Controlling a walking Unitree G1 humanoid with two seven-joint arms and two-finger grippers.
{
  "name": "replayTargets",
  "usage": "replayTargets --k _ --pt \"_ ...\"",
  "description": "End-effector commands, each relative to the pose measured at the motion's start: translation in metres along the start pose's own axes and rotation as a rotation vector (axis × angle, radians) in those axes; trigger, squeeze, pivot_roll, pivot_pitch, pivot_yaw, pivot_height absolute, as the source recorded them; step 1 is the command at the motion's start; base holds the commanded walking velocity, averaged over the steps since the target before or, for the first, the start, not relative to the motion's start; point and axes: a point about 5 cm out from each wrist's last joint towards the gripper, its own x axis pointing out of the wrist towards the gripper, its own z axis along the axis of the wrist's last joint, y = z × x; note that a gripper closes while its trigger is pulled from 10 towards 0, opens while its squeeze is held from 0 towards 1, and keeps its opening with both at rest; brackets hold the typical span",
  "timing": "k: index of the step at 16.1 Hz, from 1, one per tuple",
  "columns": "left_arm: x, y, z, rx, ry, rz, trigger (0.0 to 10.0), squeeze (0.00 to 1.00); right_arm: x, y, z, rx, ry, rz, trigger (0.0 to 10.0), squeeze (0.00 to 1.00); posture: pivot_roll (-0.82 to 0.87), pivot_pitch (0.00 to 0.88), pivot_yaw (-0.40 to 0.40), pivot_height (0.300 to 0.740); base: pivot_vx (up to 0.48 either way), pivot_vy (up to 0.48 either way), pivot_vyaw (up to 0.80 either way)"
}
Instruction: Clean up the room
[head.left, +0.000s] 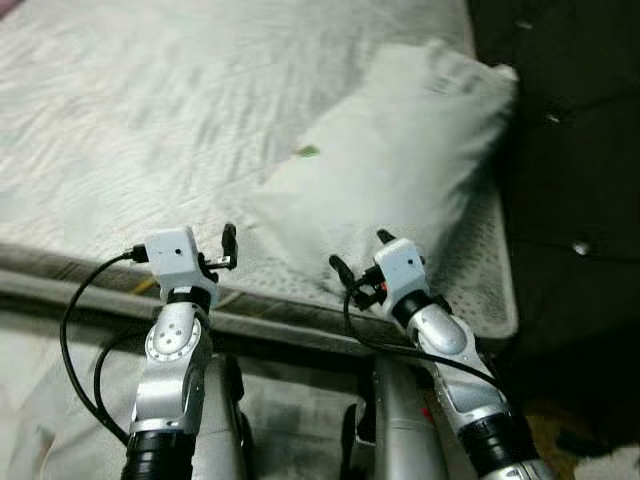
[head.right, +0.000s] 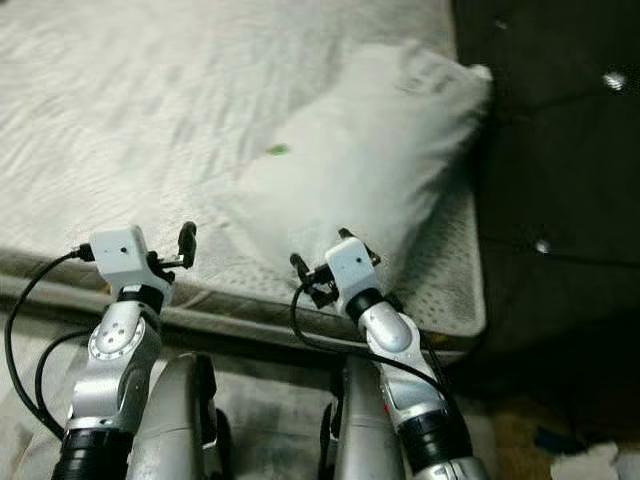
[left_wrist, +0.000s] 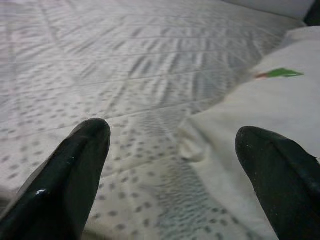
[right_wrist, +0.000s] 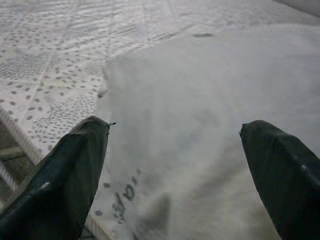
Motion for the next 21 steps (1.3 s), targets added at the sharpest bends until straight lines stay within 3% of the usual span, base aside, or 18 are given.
replayTargets --k 1,6,7,10,12,14,21 --pt "-0.003 -0.003 -0.003 0.003 0.018 -0.004 10.0 0.00 -0.004 0.000 -0.011 -0.005 0.060 -0.002 10.0 0.00 -0.03 0.239 -0.061 0.597 0.000 0.000 0.00" --pt "-0.015 -0.003 -0.012 0.006 0.065 -0.015 10.0 0.00 -0.013 0.000 -0.021 0.096 0.096 -0.141 10.0 0.00 -0.02 0.249 -0.038 0.597 0.000 0.000 0.00" --pt "-0.012 -0.007 -0.010 0.006 0.061 -0.020 10.0 0.00 -0.011 -0.001 -0.018 0.156 0.074 -0.162 10.0 0.00 -0.01 0.243 -0.036 0.582 0.000 0.000 0.00" --pt "-0.013 -0.009 -0.006 -0.001 0.053 -0.021 10.0 0.00 -0.004 -0.011 -0.013 0.179 0.045 -0.240 10.0 0.00 0.01 0.244 -0.029 0.548 0.000 0.000 0.00" --pt "-0.014 -0.004 -0.006 0.008 0.054 -0.014 10.0 0.00 -0.001 -0.019 -0.010 0.196 0.043 -0.299 10.0 0.00 0.01 0.245 -0.028 0.548 0.000 0.000 0.00" --pt "-0.013 -0.001 -0.005 0.011 0.054 -0.007 10.0 0.00 -0.002 -0.023 -0.010 0.233 0.021 -0.326 10.0 0.00 0.02 0.245 -0.026 0.528 0.000 0.000 0.00" --pt "-0.010 -0.002 0.003 0.008 0.009 -0.029 10.0 0.00 0.003 -0.028 -0.011 0.223 0.035 -0.315 10.0 0.00 0.02 0.228 -0.029 0.528 0.075 0.000 0.00"
